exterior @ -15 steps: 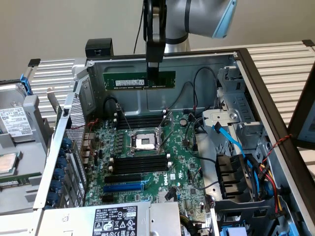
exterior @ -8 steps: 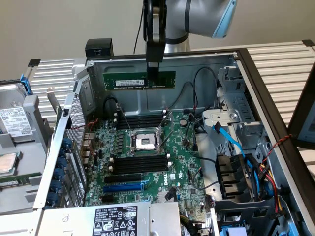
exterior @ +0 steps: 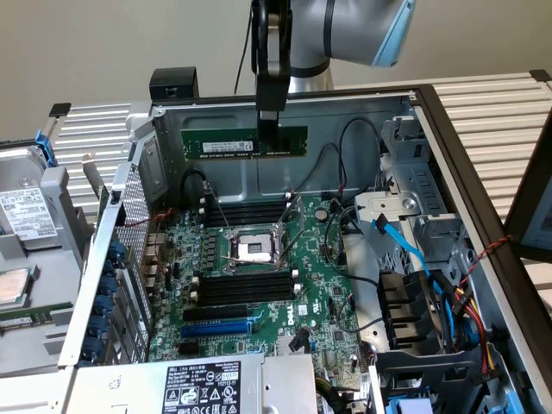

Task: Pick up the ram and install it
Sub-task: 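Insert the ram into the slot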

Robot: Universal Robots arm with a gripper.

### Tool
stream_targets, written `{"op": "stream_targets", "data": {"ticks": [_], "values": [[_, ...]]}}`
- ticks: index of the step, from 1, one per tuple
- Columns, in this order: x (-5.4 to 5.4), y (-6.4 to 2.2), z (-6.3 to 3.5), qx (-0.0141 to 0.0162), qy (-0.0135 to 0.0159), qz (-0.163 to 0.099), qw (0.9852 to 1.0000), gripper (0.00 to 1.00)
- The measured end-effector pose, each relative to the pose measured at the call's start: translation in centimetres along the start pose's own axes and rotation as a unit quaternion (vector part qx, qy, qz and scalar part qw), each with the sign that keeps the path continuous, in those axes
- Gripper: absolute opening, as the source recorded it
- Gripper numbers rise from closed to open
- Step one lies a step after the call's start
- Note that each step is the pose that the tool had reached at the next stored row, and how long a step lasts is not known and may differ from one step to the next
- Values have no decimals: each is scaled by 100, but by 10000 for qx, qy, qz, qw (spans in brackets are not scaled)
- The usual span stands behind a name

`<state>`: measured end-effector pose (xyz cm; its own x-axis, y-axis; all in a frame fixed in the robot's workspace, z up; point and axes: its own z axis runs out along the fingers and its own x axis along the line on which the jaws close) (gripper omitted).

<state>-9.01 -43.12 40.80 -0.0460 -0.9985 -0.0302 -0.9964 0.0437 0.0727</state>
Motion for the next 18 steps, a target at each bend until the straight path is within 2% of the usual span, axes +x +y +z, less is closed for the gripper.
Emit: {"op": "stream_targets", "data": {"ticks": [13, 18], "values": [[7, 11, 237, 1, -1, 11, 10000, 13], [-40, 7, 330, 1, -2, 31, 10000, 13]]}}
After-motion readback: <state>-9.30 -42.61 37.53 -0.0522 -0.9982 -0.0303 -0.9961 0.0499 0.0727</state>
